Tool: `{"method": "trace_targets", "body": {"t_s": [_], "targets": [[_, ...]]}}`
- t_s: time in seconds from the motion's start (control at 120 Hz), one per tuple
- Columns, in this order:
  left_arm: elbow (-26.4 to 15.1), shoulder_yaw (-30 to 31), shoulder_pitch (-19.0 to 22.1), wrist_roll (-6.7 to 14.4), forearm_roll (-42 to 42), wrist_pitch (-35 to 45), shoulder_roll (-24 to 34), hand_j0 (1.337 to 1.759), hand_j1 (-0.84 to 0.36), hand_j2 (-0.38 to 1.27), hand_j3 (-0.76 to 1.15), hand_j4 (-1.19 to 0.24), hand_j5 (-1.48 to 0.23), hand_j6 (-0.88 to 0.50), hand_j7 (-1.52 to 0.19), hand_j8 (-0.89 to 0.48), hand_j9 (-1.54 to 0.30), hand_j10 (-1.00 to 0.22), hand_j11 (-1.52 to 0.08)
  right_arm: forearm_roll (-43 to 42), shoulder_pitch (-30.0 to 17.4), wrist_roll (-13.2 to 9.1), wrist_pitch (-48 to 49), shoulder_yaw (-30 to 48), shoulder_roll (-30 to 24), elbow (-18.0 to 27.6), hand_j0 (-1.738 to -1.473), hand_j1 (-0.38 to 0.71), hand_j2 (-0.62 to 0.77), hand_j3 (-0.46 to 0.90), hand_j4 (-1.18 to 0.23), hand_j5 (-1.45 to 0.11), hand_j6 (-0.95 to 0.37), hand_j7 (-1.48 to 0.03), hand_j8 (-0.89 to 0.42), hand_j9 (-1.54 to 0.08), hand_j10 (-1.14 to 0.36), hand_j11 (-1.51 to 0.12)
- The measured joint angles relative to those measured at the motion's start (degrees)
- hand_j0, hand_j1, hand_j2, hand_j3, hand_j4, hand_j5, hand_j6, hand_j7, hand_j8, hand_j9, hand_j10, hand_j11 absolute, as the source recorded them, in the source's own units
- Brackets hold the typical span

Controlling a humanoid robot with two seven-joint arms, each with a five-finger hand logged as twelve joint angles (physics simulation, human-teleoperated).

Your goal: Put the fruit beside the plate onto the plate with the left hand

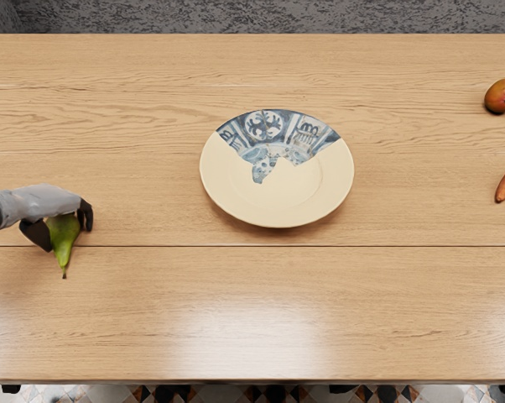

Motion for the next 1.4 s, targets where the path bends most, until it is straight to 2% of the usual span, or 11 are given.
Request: {"method": "trace_targets", "body": {"t_s": [0.283,0.425,0.592,0.733,0.867,0.908,0.925,0.992,1.15,1.4], "targets": [[0.06,-0.09,0.09,-0.01,-0.94,0.39,-0.09,1.657,-0.27,0.42,0.00,-0.62,-0.80,-0.52,-0.81,-0.48,-0.81,-0.61,-0.81,0.00,0.00,0.00,0.00,0.01,0.00,0.00,-1.658,-0.31,-0.01,0.00,-0.03,-0.04,-0.03,-0.04,-0.03,-0.04,-0.03,-0.04],[0.07,-0.15,0.34,0.07,-2.15,0.43,-0.20,1.656,-0.27,0.41,0.00,-0.66,-0.84,-0.52,-0.85,-0.48,-0.85,-0.65,-0.85,0.00,0.00,0.01,0.00,-0.01,0.00,0.00,-1.658,-0.31,-0.01,0.00,-0.03,-0.04,-0.03,-0.04,-0.03,-0.04,-0.03,-0.04],[0.12,-0.16,0.39,0.01,-3.37,0.40,-0.20,1.656,-0.27,0.48,0.00,-0.69,-0.88,-0.53,-0.90,-0.49,-0.90,-0.67,-0.90,0.00,0.00,0.01,0.00,0.00,0.00,0.00,-1.658,-0.31,-0.01,0.00,-0.03,-0.04,-0.03,-0.04,-0.03,-0.04,-0.03,-0.04],[0.26,-0.32,1.16,0.07,-4.33,0.66,-0.16,1.652,-0.24,0.34,0.00,-0.76,-0.86,-0.54,-0.90,-0.50,-0.92,-0.66,-0.95,0.01,0.00,0.00,0.00,0.01,0.00,0.00,-1.658,-0.31,-0.01,0.00,-0.03,-0.04,-0.03,-0.04,-0.03,-0.04,-0.03,-0.04],[0.33,-0.33,1.16,-0.07,-5.31,0.47,0.26,1.651,-0.29,0.45,0.00,-0.75,-0.90,-0.50,-0.93,-0.46,-0.94,-0.63,-0.98,0.01,0.00,0.01,0.00,0.00,0.00,0.00,-1.658,-0.31,-0.01,0.00,-0.03,-0.04,-0.03,-0.04,-0.03,-0.04,-0.03,-0.04],[0.33,-0.33,0.95,-0.14,-6.11,0.44,0.26,1.651,-0.27,0.37,0.00,-0.75,-0.91,-0.49,-0.94,-0.46,-0.95,-0.63,-0.98,0.00,0.00,0.01,0.00,0.00,0.00,0.00,-1.658,-0.31,-0.01,0.00,-0.03,-0.04,-0.03,-0.04,-0.03,-0.04,-0.03,-0.04],[0.33,-0.35,0.80,-0.16,-6.35,0.43,0.27,1.652,-0.28,0.41,0.00,-0.75,-0.91,-0.49,-0.94,-0.46,-0.96,-0.63,-0.98,0.00,0.00,0.01,0.00,0.00,0.00,0.00,-1.658,-0.31,-0.01,0.00,-0.03,-0.04,-0.03,-0.04,-0.03,-0.04,-0.03,-0.04],[0.22,-0.71,0.43,-0.22,-7.07,0.35,0.27,1.653,-0.27,0.37,0.00,-0.75,-0.92,-0.49,-0.95,-0.46,-0.97,-0.63,-0.99,0.00,0.00,0.01,0.00,-0.01,0.00,0.00,-1.658,-0.31,-0.01,0.00,-0.03,-0.04,-0.03,-0.04,-0.03,-0.04,-0.03,-0.04],[0.03,-1.63,-2.95,-0.27,-10.65,-0.29,-0.11,1.653,-0.21,0.24,0.00,-0.75,-0.93,-0.52,-0.96,-0.47,-0.99,-0.65,-1.00,0.00,0.00,0.00,0.00,0.01,0.00,0.00,-1.658,-0.31,-0.01,0.00,-0.03,-0.04,-0.03,-0.04,-0.03,-0.04,-0.03,-0.04],[-0.82,-1.84,-9.69,-0.58,-18.40,-0.77,-2.18,1.653,-0.17,0.23,0.00,-0.73,-0.95,-0.54,-0.97,-0.49,-1.00,-0.68,-1.00,0.00,0.00,0.00,0.00,0.01,0.00,0.00,-1.658,-0.31,-0.01,0.00,-0.03,-0.04,-0.03,-0.04,-0.03,-0.04,-0.03,-0.04]]}}
